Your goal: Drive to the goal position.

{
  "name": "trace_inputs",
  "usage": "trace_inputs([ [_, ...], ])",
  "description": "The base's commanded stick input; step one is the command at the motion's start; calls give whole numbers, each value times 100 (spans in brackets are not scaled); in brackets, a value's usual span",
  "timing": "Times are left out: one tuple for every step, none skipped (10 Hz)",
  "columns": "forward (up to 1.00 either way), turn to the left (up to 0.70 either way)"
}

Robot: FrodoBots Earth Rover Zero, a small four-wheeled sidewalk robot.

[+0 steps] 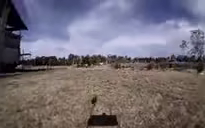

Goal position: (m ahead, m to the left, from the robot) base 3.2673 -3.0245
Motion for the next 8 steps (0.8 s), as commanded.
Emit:
trace_inputs([
  [70,0],
  [70,0],
  [70,0],
  [0,5],
  [0,29],
  [0,45],
  [0,45],
  [0,45],
])
